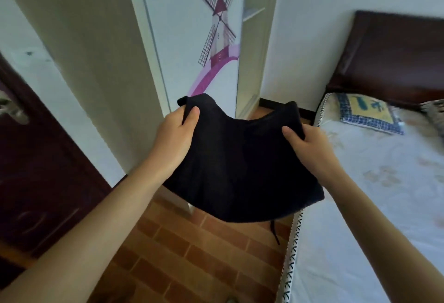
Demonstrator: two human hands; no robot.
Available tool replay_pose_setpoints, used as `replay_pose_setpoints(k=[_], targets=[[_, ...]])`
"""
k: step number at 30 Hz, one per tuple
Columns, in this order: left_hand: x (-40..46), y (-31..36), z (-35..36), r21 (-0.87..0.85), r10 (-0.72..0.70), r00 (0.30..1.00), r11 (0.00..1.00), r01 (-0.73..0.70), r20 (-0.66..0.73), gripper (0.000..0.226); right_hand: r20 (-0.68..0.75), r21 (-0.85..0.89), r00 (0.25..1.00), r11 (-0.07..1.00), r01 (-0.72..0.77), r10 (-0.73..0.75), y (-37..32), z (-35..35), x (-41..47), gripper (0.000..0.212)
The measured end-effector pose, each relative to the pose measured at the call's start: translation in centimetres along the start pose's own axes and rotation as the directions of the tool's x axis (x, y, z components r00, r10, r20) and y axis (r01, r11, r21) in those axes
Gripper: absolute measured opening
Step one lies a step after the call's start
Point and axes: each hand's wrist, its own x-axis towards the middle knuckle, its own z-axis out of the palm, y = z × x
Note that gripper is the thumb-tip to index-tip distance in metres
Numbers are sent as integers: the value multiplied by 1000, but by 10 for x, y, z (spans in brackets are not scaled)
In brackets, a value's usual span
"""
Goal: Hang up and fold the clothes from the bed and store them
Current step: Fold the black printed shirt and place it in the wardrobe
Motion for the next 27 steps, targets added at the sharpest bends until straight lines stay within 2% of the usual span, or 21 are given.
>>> replay_pose_setpoints(k=[7,10,14,19,23,27], targets=[[108,21,63,-17,54,992,999,-52,110,42,-100,47,988,993,-111,115,27,-44,84,26],[154,21,86,-59,43,990,998,-36,135,38,-147,78,975,984,-159,169,43,-50,121,20],[221,22,114,-63,63,985,997,-53,159,35,-207,87,953,974,-207,221,64,-51,175,30],[330,32,143,-82,138,971,989,-124,197,27,-239,54,951,981,-187,195,75,-52,273,23],[415,47,165,-61,163,971,986,-155,177,37,-261,18,947,982,-188,186,78,-55,360,28],[485,58,195,-67,201,960,979,-191,193,31,-306,27,935,983,-181,181,87,-60,431,25]])
